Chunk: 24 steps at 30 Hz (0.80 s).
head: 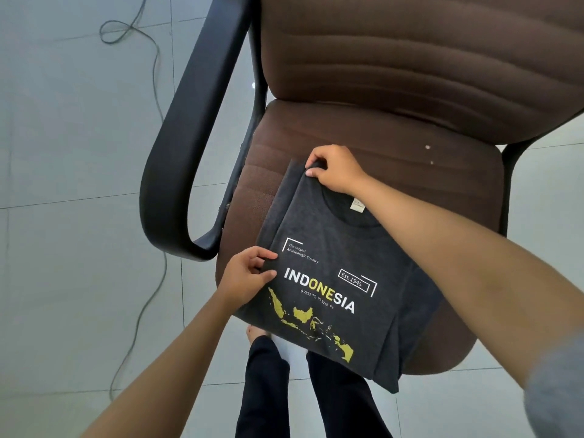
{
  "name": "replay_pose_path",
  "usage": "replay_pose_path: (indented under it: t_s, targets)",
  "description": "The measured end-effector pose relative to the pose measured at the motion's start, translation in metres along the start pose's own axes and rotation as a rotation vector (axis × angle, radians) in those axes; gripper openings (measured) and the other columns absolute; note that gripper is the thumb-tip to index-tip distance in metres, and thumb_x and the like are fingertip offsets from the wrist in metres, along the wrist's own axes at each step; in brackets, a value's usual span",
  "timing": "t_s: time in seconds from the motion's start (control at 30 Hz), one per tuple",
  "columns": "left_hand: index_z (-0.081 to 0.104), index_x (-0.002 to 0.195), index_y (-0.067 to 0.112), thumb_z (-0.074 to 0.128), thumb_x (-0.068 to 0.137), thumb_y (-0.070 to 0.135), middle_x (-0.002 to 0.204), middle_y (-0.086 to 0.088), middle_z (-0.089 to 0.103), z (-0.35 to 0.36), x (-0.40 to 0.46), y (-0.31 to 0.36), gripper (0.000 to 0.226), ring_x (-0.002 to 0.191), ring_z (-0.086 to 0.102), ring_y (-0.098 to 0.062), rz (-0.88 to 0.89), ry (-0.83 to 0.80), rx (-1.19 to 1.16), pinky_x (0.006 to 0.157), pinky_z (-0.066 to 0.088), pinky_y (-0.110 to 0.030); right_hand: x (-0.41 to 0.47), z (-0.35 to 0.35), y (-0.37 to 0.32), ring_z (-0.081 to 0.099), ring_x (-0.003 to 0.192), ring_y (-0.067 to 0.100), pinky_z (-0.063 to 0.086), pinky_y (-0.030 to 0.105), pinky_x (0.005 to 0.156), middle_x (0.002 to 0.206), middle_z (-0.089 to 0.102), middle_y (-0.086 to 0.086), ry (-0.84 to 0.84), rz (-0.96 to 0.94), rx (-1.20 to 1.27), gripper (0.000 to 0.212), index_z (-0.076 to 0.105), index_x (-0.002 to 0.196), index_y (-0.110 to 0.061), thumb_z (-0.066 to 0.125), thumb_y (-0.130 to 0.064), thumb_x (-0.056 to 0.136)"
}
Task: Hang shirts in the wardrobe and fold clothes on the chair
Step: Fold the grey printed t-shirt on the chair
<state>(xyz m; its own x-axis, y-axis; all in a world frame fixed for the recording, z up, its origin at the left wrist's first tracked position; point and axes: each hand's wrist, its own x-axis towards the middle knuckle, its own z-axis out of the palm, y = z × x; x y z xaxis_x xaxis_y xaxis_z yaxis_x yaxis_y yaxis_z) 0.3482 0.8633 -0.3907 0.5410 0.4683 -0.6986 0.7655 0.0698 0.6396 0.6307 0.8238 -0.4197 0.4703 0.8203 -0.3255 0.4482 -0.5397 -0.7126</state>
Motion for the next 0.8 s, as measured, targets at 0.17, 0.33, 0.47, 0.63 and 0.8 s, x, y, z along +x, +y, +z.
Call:
replay_pose_path:
  t_s: [0.17, 0.33, 0.47, 0.63, 0.8]
  targets:
    - [0.067, 0.093, 0.019, 0.068, 0.083, 0.007, 0.089, 0.0, 0.067, -0.009, -0.007, -0.011, 0.015, 0.087, 0.065, -0.015, 0.052, 0.129, 0.078, 0.08, 0.055, -0.028, 0.0, 0.011, -0.004, 0.059, 0.098, 0.017, 0.048, 0.039, 0.088, 0.101, 0.065, -0.003, 0.122, -0.037, 0.0, 0.007, 0.069, 0.092, -0.021, 0.067, -0.021, 0.085]
    - [0.065, 0.089, 0.023, 0.071, 0.08, 0.014, 0.095, 0.004, 0.055, 0.002, -0.004, -0.015, 0.014, 0.082, 0.057, -0.011, 0.164, 0.252, 0.324, 0.077, 0.053, -0.026, -0.016, 0.014, -0.001, 0.05, 0.113, 0.021, 0.042, 0.041, 0.097, 0.117, 0.054, 0.002, 0.106, 0.009, -0.077, 0.031, 0.061, 0.119, -0.023, 0.063, -0.026, 0.088]
    - [0.066, 0.093, 0.019, 0.07, 0.081, 0.022, 0.102, 0.003, 0.05, 0.023, 0.005, 0.007, 0.013, 0.093, 0.05, -0.01, 0.35, 0.39, 0.436, 0.079, 0.047, -0.024, -0.064, 0.006, 0.009, 0.046, 0.113, 0.023, 0.039, 0.038, 0.092, 0.115, 0.052, 0.004, 0.246, 0.006, -0.01, 0.037, 0.059, 0.124, -0.02, 0.064, -0.026, 0.088]
    - [0.068, 0.094, 0.02, 0.067, 0.082, 0.02, 0.102, 0.001, 0.054, 0.068, 0.019, 0.061, 0.013, 0.096, 0.052, -0.018, 0.529, 0.302, 0.56, 0.085, 0.041, -0.039, -0.157, 0.005, 0.048, 0.054, 0.098, 0.023, 0.046, 0.041, 0.087, 0.102, 0.056, 0.001, 0.494, 0.162, 0.126, 0.027, 0.066, 0.112, -0.016, 0.065, -0.017, 0.085]
    - [0.065, 0.107, 0.019, 0.061, 0.083, 0.019, 0.104, 0.003, 0.057, 0.122, 0.038, 0.098, 0.024, 0.099, 0.054, -0.021, 0.606, -0.055, 0.513, 0.087, 0.046, -0.038, -0.23, 0.022, 0.075, 0.058, 0.093, 0.023, 0.049, 0.028, 0.086, 0.102, 0.06, 0.007, 0.606, 0.342, 0.209, 0.023, 0.066, 0.108, -0.01, 0.067, -0.009, 0.085]
